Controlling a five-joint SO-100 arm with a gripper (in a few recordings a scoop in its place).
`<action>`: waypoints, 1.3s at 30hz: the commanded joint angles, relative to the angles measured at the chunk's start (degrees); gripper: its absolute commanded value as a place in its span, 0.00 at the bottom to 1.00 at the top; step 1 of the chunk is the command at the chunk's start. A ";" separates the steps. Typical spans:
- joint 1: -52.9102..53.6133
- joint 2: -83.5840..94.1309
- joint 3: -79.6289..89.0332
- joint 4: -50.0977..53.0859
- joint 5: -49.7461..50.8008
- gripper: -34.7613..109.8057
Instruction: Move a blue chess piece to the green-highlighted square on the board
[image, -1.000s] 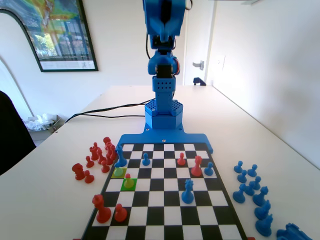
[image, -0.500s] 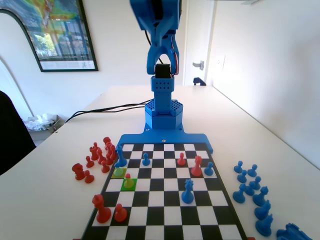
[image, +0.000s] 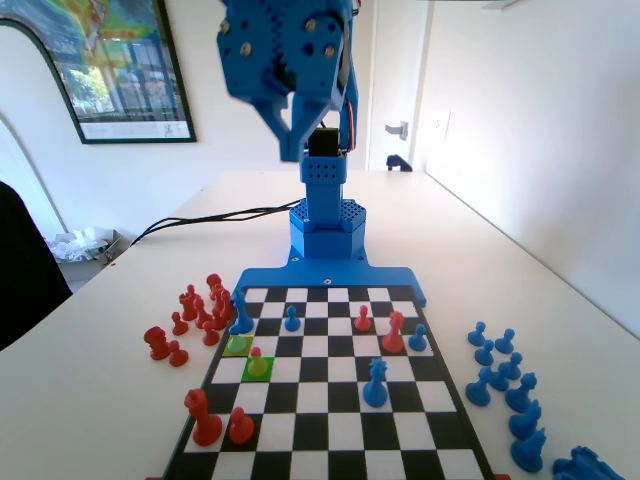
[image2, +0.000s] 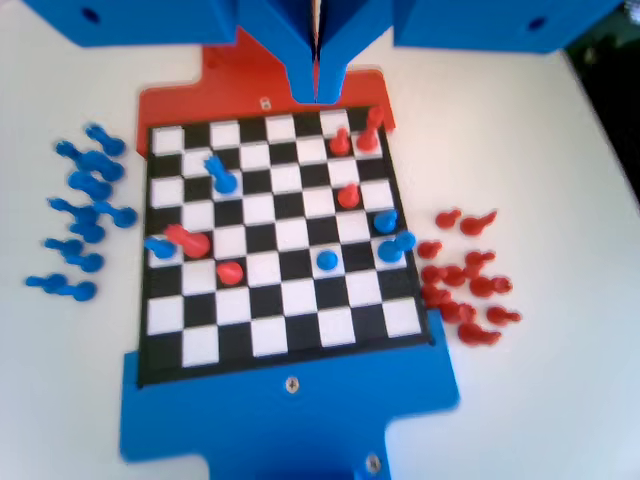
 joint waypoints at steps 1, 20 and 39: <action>1.67 -1.32 -1.93 -3.96 -0.09 0.26; 2.81 -15.64 7.38 -23.82 4.22 0.30; 6.06 -23.20 5.19 -26.54 4.13 0.31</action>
